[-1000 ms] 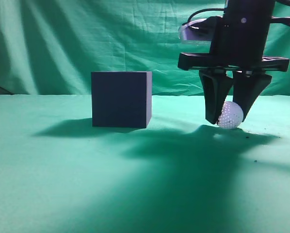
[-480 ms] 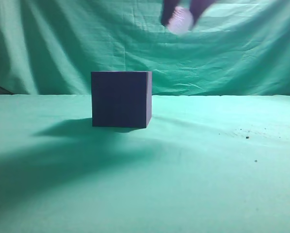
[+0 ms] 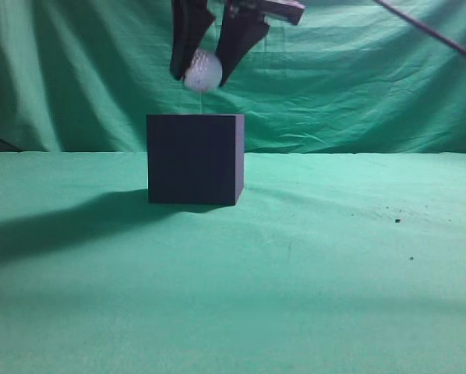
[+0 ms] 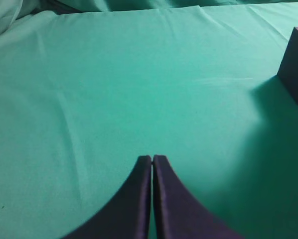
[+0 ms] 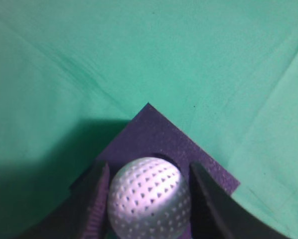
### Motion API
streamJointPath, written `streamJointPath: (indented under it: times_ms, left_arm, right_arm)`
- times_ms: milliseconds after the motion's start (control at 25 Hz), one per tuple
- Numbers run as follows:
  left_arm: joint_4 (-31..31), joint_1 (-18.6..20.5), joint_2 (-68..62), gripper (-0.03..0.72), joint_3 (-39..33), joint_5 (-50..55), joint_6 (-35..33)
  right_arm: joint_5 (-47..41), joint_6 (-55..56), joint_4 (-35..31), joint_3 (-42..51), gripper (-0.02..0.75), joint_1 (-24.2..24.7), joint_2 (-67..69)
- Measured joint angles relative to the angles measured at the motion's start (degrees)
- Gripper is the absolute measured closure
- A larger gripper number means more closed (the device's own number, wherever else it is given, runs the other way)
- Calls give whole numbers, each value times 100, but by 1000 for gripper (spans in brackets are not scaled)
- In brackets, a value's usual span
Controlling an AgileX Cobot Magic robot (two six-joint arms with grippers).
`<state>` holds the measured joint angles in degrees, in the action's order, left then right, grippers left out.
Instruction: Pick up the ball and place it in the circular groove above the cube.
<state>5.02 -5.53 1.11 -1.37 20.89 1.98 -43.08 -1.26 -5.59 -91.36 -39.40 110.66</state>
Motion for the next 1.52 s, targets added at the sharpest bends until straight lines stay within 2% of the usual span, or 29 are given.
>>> streamJointPath:
  times_ms: [400, 560, 600, 800, 920, 1040, 1160, 1400, 1520]
  left_arm:
    - [0, 0, 0, 688, 0, 0, 0]
    - [0, 0, 0, 688, 0, 0, 0]
    - [0, 0, 0, 688, 0, 0, 0]
    - [0, 0, 0, 688, 0, 0, 0]
    - [0, 0, 0, 688, 0, 0, 0]
    - [0, 0, 0, 688, 0, 0, 0]
    - [0, 0, 0, 688, 0, 0, 0]
    - [0, 0, 0, 688, 0, 0, 0]
    - [0, 0, 0, 688, 0, 0, 0]
  right_arm:
    - [-225, -95, 0, -114, 430, 0, 348]
    - [-305, -188, 0, -213, 225, 0, 346]
    - [-371, -196, 0, -288, 194, 0, 346]
    - [-1045, -201, 0, -1130, 194, 0, 346]
    - [-1833, -132, 0, -1794, 389, 0, 346]
    - [-2570, -28, 0, -2400, 623, 0, 346]
    - [-2803, 57, 23, -2694, 738, 0, 233]
    - [-2897, 369, 126, -2652, 738, 0, -536]
    - [-2886, 456, 151, -2123, 738, 0, -1270]
